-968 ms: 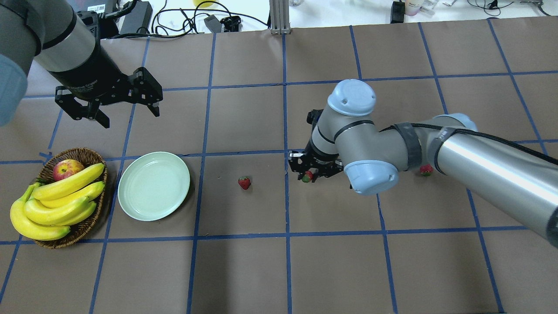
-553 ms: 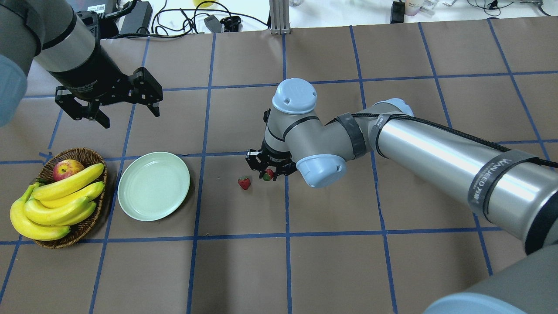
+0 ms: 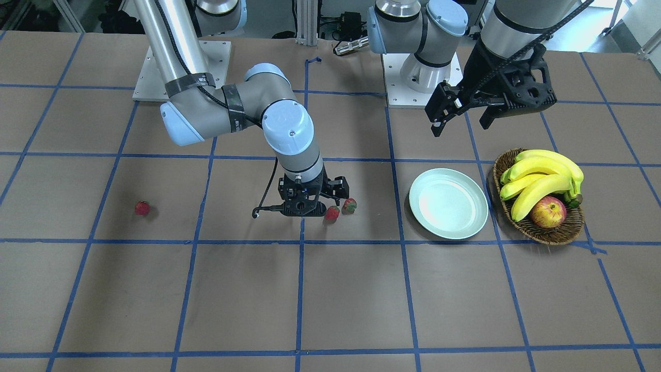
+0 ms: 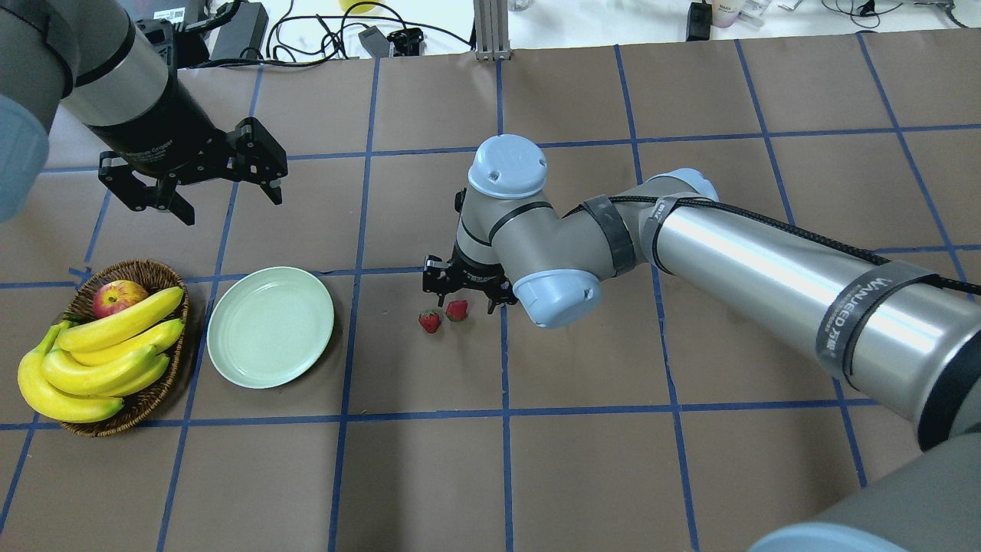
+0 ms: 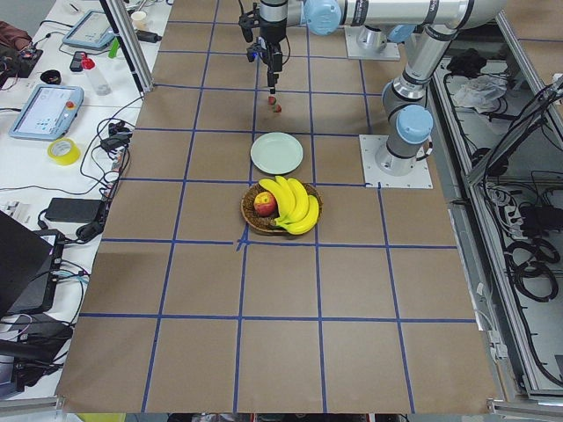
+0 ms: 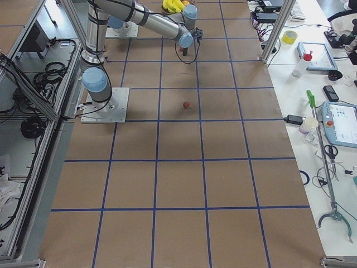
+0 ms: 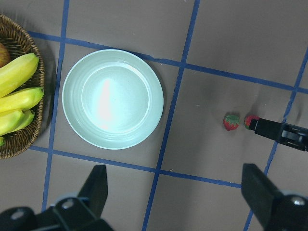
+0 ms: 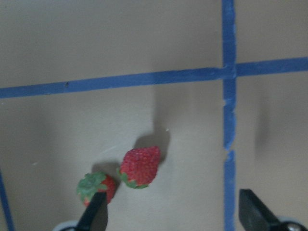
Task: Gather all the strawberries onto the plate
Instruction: 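Carry it toward the plate and release beside the first strawberry, then reach the right gripper to the farthest strawberry and grasp it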
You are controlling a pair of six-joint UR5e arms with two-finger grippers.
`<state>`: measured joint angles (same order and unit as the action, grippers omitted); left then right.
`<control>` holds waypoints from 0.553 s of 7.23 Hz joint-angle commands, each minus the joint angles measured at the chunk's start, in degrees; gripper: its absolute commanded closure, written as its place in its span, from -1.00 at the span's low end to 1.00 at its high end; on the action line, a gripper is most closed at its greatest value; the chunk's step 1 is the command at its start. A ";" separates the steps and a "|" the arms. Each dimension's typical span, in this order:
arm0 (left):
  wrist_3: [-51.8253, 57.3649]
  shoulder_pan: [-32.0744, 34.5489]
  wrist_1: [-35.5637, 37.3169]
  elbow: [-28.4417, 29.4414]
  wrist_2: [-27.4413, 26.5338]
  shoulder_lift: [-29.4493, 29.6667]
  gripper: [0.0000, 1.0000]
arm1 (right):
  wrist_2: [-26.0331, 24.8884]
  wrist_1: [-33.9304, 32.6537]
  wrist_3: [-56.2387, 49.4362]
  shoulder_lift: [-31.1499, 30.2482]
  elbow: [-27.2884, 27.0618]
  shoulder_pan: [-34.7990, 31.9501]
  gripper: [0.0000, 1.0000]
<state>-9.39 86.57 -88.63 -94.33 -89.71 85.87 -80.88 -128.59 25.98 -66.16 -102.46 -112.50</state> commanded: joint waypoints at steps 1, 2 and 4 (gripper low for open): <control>-0.01 0.00 -0.05 -0.07 -0.02 0.00 -1.00 | -10.51 4.90 -9.95 -6.23 -1.33 8.47 -1.00; -0.01 0.09 0.04 -0.41 -0.03 0.09 -1.00 | -10.70 5.62 -16.86 -9.22 -3.69 14.70 -0.98; 0.08 0.09 0.30 -0.68 -0.38 0.09 -1.00 | -10.70 4.23 -32.05 -11.18 -9.49 26.75 -0.98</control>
<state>-9.31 86.64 -88.54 -94.88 -89.97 85.88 -91.44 -123.76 3.21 -76.05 -108.60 -93.25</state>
